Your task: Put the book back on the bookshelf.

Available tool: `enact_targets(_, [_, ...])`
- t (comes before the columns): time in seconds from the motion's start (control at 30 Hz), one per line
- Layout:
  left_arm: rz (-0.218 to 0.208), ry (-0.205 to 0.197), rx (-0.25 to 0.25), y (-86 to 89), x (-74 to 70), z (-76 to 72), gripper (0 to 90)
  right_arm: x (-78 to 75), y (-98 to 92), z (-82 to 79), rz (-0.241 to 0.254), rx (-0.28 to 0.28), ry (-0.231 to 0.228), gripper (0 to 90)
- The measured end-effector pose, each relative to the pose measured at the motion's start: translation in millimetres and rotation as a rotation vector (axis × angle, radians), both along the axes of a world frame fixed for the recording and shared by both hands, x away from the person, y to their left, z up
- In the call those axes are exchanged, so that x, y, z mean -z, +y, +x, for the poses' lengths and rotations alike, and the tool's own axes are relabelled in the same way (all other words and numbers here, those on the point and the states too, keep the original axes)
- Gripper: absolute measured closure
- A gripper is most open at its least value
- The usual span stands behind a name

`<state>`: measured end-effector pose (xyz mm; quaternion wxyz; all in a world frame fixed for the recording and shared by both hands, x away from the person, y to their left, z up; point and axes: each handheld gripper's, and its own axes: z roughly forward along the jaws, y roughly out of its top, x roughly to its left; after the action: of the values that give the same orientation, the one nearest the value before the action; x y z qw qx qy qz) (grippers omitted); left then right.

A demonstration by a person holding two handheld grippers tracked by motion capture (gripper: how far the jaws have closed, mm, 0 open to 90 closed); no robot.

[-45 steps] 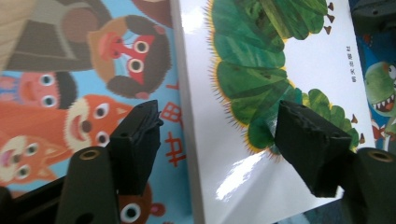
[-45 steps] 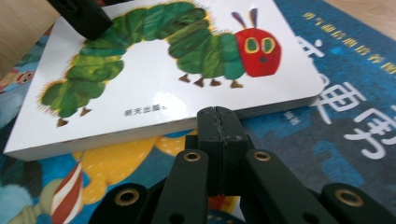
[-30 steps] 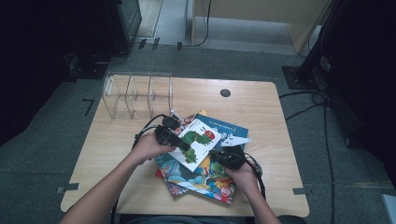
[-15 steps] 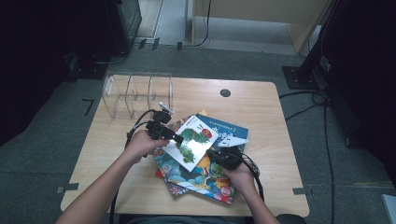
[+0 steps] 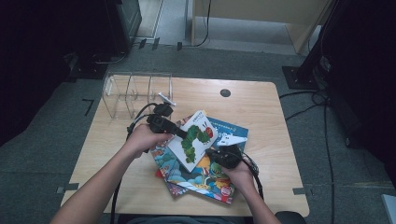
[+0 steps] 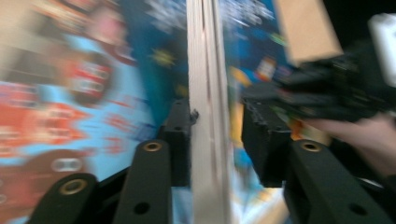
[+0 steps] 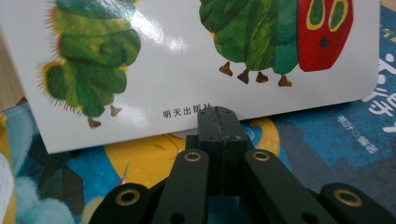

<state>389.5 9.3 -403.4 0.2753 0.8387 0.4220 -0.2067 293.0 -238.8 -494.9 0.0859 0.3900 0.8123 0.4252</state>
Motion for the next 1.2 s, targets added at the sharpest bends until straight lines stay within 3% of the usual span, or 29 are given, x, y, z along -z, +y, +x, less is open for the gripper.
enact_targets(0.07, [0.041,-0.033,0.012,-11.1,-1.6,-4.5,66.2,-0.3,4.1,1.3,0.005,-0.017,0.009,90.0])
enact_targets(0.17, [0.074,-0.074,0.011,-14.2,-5.4,-3.9,71.0,-0.7,10.1,-0.5,-0.019,-0.035,-0.02,90.0])
enact_targets(0.37, [0.122,-0.083,0.003,-22.1,-9.7,-0.4,73.5,-0.9,13.2,1.8,-0.01,-0.054,-0.013,84.7])
enact_targets(0.47, [0.131,-0.086,0.017,-24.2,-12.7,0.1,75.9,-1.1,13.3,3.3,-0.007,-0.07,-0.014,78.5])
enact_targets(0.73, [0.149,-0.127,0.039,-23.1,-17.7,-1.4,77.2,-1.3,10.8,5.8,-0.015,-0.082,-0.027,73.2])
enact_targets(1.0, [0.176,-0.182,0.025,-14.6,-26.8,-4.6,77.4,-2.2,6.3,7.6,-0.045,-0.058,-0.052,60.3])
enact_targets(1.2, [0.168,-0.2,0.0,-2.2,-34.9,-5.8,77.4,-2.4,6.0,9.1,-0.059,-0.048,-0.06,58.3])
